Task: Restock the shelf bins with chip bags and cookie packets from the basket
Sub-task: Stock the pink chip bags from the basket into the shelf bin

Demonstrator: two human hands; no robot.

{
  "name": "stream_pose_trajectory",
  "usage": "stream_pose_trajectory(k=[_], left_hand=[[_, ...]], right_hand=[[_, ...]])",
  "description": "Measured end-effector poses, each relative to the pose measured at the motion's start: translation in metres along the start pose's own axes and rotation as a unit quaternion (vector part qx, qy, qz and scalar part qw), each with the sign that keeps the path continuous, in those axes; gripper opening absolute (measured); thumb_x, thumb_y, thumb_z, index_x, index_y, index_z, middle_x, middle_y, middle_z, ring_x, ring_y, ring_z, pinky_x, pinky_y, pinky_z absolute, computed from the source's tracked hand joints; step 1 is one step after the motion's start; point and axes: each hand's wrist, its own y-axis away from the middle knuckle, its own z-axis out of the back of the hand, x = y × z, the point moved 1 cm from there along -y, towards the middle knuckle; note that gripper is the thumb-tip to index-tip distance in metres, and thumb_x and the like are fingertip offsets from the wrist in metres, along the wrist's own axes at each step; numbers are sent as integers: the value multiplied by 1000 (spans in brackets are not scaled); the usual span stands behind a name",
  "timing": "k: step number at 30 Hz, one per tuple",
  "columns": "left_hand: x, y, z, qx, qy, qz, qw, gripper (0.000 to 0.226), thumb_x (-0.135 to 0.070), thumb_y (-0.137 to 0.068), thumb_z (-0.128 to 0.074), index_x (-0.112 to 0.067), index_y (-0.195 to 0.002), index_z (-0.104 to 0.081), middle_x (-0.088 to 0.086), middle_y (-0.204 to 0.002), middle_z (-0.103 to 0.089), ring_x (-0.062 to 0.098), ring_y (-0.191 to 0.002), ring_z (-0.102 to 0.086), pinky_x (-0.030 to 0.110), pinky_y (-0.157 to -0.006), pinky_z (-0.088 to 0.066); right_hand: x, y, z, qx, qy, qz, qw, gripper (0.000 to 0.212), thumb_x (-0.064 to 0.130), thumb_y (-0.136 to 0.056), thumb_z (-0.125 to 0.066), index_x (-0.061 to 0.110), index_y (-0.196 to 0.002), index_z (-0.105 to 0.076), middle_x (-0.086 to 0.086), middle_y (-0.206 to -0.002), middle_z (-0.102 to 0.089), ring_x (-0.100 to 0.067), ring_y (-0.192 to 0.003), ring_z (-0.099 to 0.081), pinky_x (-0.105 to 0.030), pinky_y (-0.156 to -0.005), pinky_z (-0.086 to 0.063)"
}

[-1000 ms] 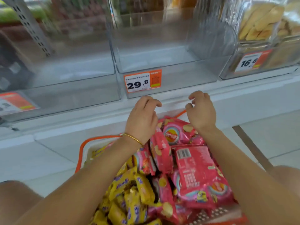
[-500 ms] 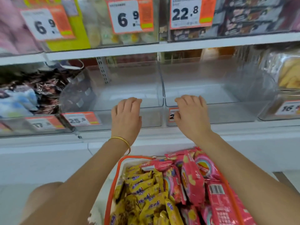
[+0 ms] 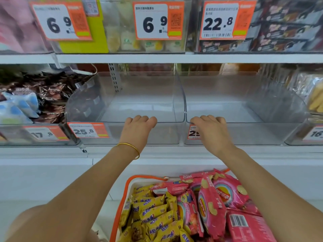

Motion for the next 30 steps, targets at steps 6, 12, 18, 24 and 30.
stream_pose_trajectory(k=[6,12,18,24,30], left_hand=[[-5,2,12,-1,19,9,1000,54,19,-70,-44,-17,-110,-48,3,-95,-56,24,-91,-47,27,-75,-21],[-4,7,17,3,33,10,999,54,18,-70,-44,-18,-111,-46,2,-96,-55,23,-93,-47,29,-78,-25],[-9,23,16,-13,41,-1,999,49,17,-72,-48,-17,-106,-49,4,-90,-56,25,-87,-47,29,-75,-24],[-12,44,14,-59,9,-20,998,60,21,-32,-71,-16,-76,-55,0,-57,-50,24,-53,-47,30,-57,-29],[-18,60,15,-75,7,-24,997,62,23,-30,-71,-16,-76,-55,0,-57,-51,25,-51,-49,29,-57,-30]], right_hand=[[-5,-2,-1,-22,-17,12,1000,42,-8,-82,-53,19,-114,-59,0,-94,-60,-24,-96,-50,-30,-85,-19],[-5,-7,11,-30,-44,24,998,37,-2,-86,-54,20,-116,-58,0,-99,-62,-25,-100,-51,-31,-87,-20],[-4,8,10,-33,-35,40,998,42,-5,-84,-57,21,-117,-59,2,-99,-63,-23,-100,-52,-29,-85,-18],[-3,30,5,-71,-33,64,995,50,-15,-56,-74,17,-95,-67,1,-71,-62,-28,-70,-60,-31,-70,-20],[3,49,13,-65,-53,70,994,46,-12,-65,-65,16,-101,-66,-1,-80,-63,-28,-80,-59,-30,-73,-19]])
